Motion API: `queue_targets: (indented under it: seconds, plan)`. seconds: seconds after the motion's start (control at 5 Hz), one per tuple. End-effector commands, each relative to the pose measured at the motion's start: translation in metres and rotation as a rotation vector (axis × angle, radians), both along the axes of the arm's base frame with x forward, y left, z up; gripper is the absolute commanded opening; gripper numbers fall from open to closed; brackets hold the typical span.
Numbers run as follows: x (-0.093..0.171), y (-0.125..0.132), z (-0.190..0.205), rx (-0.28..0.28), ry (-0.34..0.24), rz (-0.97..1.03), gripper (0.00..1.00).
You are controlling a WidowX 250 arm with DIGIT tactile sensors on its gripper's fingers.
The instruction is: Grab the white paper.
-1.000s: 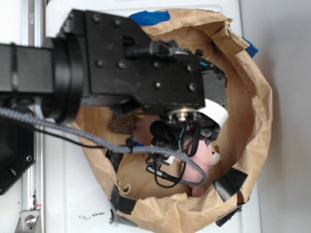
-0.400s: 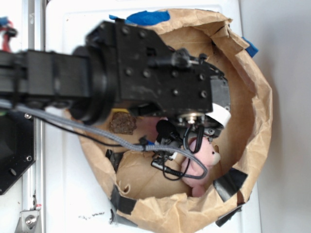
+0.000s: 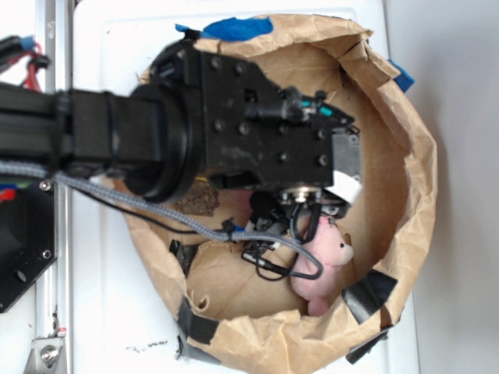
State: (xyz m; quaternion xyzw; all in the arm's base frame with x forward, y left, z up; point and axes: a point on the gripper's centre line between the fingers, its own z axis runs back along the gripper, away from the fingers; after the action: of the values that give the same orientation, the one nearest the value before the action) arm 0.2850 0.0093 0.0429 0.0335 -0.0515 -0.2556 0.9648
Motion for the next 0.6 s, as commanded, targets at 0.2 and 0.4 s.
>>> queue_targets:
  seconds: [0.2, 0.4]
  plan:
    - [0.005, 0.0003, 0.0022, 0.002, -0.026, 0.04, 0.0]
    - [0.0037, -0.0013, 0.0075, -0.012, -0.025, 0.045, 0.0]
